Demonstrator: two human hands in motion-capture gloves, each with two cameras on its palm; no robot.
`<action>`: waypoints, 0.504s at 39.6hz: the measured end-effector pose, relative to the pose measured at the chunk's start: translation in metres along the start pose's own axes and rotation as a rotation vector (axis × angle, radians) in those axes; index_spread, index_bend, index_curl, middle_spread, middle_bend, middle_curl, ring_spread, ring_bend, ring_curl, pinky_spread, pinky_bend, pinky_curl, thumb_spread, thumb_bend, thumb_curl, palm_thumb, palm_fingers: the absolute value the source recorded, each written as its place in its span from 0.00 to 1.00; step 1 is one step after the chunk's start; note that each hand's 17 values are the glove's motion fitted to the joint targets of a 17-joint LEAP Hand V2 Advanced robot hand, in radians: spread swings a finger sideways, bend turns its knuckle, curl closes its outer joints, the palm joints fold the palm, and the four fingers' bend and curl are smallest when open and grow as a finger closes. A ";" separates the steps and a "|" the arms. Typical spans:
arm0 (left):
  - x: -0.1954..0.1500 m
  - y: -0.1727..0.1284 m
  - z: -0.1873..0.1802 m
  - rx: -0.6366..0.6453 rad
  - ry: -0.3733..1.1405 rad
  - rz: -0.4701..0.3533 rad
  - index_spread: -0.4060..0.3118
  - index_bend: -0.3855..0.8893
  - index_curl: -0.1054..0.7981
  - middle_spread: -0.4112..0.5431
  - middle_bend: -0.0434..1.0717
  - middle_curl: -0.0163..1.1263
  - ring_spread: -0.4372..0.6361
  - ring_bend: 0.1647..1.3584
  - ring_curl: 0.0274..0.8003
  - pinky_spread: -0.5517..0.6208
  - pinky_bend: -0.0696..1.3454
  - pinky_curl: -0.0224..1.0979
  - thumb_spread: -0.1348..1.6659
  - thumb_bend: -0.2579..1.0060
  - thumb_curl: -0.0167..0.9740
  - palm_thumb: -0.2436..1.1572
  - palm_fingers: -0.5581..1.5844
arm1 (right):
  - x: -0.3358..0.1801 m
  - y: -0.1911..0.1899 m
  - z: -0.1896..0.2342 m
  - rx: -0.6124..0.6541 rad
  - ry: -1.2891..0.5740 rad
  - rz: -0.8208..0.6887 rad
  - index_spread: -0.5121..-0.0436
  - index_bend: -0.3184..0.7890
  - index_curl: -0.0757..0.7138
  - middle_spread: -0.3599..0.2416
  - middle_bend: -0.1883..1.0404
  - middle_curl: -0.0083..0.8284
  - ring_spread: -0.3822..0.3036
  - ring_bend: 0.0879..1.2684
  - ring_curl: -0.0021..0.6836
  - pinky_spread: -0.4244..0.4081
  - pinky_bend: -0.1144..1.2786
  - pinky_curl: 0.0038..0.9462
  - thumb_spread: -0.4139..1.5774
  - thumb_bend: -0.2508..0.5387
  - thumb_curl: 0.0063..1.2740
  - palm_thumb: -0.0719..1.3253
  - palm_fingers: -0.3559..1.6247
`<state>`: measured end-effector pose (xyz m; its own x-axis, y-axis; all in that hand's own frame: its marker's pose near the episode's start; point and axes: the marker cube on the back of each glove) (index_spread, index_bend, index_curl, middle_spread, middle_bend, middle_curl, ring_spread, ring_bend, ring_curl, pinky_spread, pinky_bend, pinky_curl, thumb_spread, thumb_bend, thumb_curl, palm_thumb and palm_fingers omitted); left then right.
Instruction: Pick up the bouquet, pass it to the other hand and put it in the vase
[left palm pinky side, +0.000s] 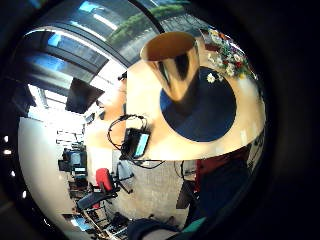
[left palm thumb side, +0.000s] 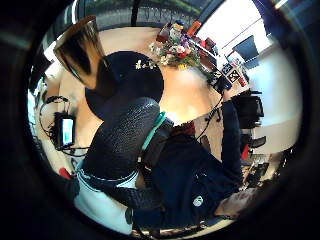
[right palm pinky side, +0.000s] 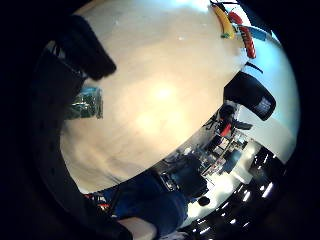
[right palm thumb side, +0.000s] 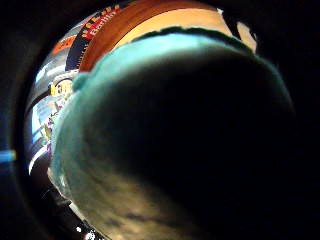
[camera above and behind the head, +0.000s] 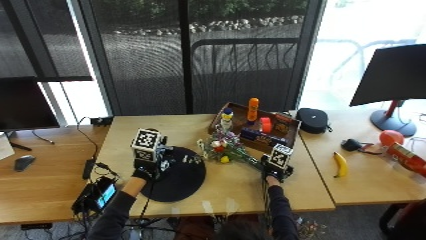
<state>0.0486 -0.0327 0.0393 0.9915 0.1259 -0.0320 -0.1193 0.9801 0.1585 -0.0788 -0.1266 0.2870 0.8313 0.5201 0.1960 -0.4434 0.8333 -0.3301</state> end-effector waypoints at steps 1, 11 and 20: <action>0.000 0.000 0.000 0.001 0.000 0.002 0.51 0.41 0.40 0.69 0.25 0.33 0.79 0.35 0.29 0.85 0.36 0.32 0.65 0.19 0.32 0.25 0.27 | 0.001 -0.001 0.001 0.004 -0.008 0.007 0.52 0.54 0.59 0.23 0.42 0.58 0.20 0.41 0.62 0.40 0.22 0.30 0.78 0.38 0.30 0.75 0.77; 0.008 0.005 -0.005 -0.010 -0.002 0.000 0.51 0.42 0.40 0.69 0.25 0.33 0.79 0.35 0.28 0.85 0.35 0.32 0.65 0.19 0.32 0.26 0.27 | 0.000 -0.001 0.009 0.063 -0.109 -0.011 0.55 0.50 0.63 0.25 0.54 0.66 0.22 0.43 0.67 0.23 0.33 0.39 0.78 0.25 0.25 0.64 0.86; 0.024 0.005 -0.007 -0.040 0.029 0.038 0.51 0.43 0.42 0.69 0.23 0.33 0.80 0.33 0.28 0.85 0.34 0.32 0.66 0.19 0.32 0.26 0.28 | -0.005 -0.002 0.008 0.151 -0.276 -0.095 0.57 0.58 0.71 0.29 0.59 0.70 0.24 0.44 0.70 0.22 0.35 0.43 0.77 0.29 0.24 0.61 0.85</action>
<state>0.0712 -0.0234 0.0324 0.9844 0.1671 -0.0557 -0.1596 0.9798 0.1202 -0.0846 -0.1293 0.2944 0.7585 0.4528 0.4687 -0.4300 0.8881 -0.1622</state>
